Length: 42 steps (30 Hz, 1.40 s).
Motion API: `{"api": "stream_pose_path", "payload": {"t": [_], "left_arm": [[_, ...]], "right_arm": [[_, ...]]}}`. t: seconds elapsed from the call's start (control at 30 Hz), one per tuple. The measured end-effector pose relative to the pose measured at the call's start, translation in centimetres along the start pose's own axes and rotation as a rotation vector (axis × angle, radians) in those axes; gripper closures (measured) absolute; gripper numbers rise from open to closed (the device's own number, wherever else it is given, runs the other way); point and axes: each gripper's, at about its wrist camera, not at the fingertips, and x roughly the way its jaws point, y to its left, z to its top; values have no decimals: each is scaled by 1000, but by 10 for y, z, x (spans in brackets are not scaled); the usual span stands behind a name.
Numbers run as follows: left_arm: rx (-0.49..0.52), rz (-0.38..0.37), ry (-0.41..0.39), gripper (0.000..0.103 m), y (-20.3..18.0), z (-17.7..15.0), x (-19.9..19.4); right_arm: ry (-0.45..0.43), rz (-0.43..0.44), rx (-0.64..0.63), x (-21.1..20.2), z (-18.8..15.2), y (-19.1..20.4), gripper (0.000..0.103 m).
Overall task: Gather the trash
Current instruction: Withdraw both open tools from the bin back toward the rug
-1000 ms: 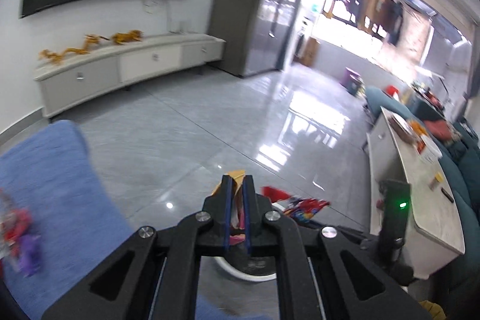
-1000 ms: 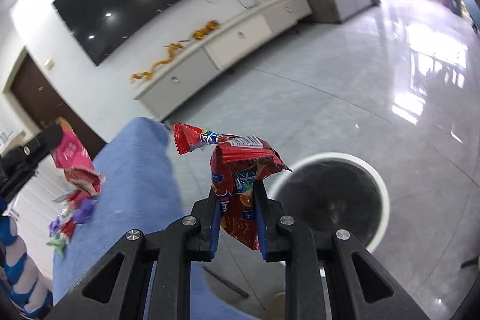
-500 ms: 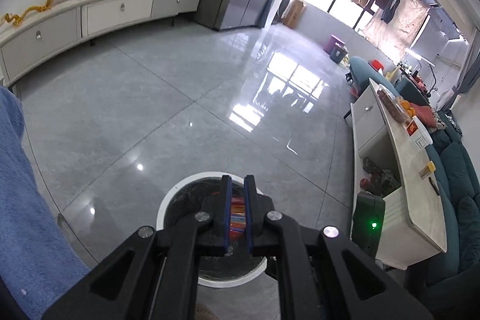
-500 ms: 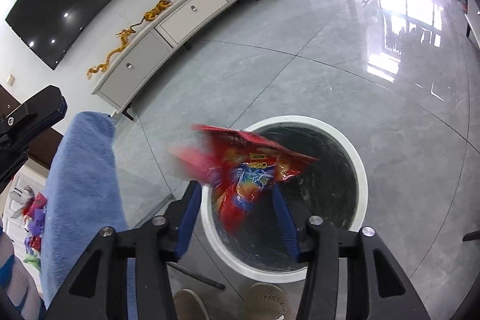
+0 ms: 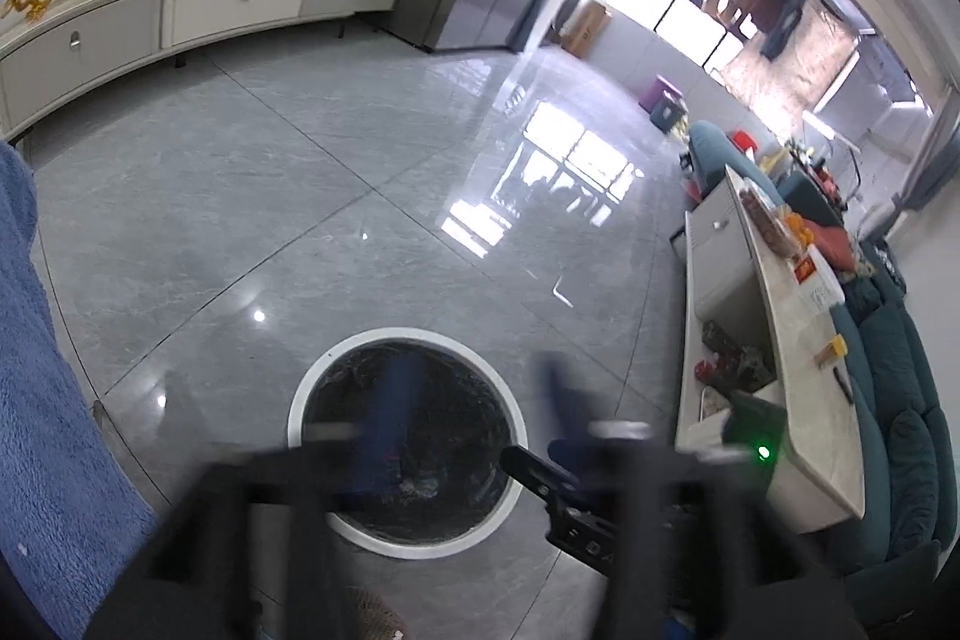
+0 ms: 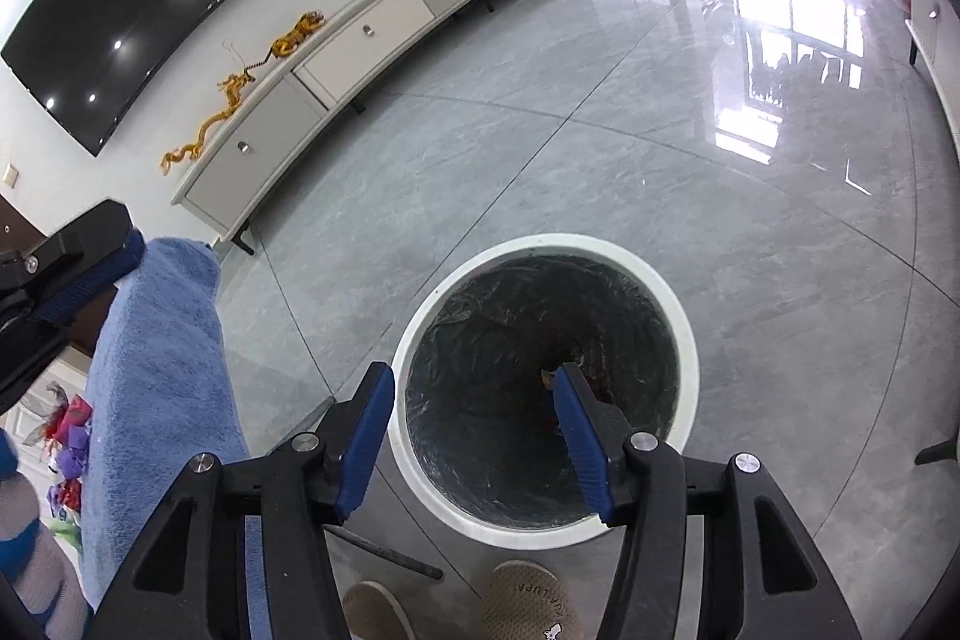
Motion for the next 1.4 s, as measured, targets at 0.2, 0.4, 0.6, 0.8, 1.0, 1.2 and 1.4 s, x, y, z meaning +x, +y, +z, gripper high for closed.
{"api": "stream_pose_path", "payload": {"t": [0.2,0.4,0.6,0.8,1.0,1.2,1.4], "left_arm": [[8,-7,-35,38,-7,3,-13],[7,-127,-39,38,-16,2,-42],[3,-153,-117,38,-15,-2,-89],[3,-242,-169,38,-12,-12,-145],[28,-206,-271,38,-12,-34,-210],[56,-36,-454,38,-10,-72,-282],[23,117,-556,38,14,-113,-352]], "right_arm": [[-48,-15,-5,-30,1,3,50],[-101,-15,-16,-58,3,12,49],[-166,-11,-27,-89,1,22,47],[-283,-29,-87,-131,0,52,41],[-437,-48,-205,-180,-15,103,32],[-596,5,-323,-227,-40,159,11],[-716,115,-398,-270,-68,203,0]]}}
